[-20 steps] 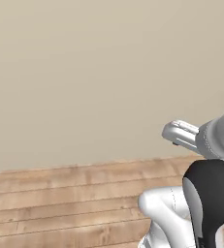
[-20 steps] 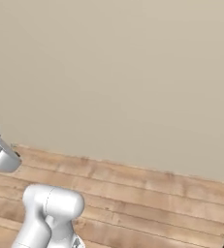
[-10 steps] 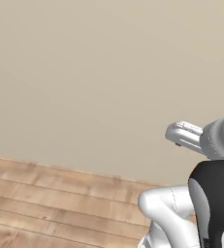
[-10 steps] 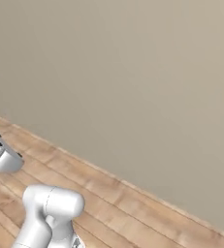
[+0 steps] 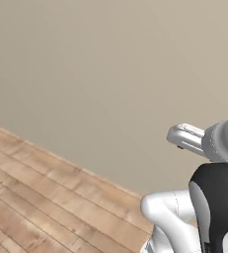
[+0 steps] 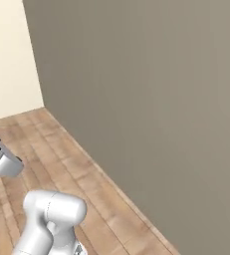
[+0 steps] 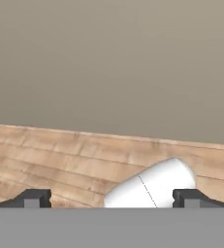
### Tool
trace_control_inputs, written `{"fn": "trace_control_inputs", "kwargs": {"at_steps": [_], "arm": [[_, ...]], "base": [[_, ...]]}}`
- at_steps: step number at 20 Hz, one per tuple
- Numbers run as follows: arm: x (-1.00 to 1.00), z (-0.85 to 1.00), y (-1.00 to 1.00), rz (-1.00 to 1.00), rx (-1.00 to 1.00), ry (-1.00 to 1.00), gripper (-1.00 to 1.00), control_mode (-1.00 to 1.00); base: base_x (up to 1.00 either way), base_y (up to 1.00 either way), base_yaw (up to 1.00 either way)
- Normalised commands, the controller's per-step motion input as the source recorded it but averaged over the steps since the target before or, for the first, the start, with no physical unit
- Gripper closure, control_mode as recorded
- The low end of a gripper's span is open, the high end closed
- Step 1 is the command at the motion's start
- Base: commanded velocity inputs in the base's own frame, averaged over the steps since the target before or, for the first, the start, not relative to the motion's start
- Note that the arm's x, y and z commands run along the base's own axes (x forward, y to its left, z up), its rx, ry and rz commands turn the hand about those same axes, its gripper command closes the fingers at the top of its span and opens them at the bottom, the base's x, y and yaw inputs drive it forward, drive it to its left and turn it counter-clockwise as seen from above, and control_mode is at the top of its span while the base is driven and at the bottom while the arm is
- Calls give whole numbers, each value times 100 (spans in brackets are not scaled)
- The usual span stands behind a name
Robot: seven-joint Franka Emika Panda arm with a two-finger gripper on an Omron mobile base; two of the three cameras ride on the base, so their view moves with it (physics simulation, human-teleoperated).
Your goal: Place the ketchup and mustard from the counter to the top shelf of the fridge. If the existing items in the fridge are on the top shelf, move them to other shelves.
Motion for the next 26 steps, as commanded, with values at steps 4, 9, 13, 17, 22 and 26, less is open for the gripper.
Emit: {"fn": "trace_control_inputs", "kwargs": {"at_steps": [4,9,13,17,22,26], "arm": [[0,0,0,0,0,0,-100,100],[0,0,0,0,0,0,-100,100],[0,0,0,0,0,0,-100,100],[0,0,0,0,0,0,-100,100],[0,0,0,0,0,0,-100,100],[0,0,0,0,0,0,-100,100]], "base": [[100,-8,73],[100,-8,73],[100,-3,69],[100,0,60],[100,0,55],[100,0,46]]}}
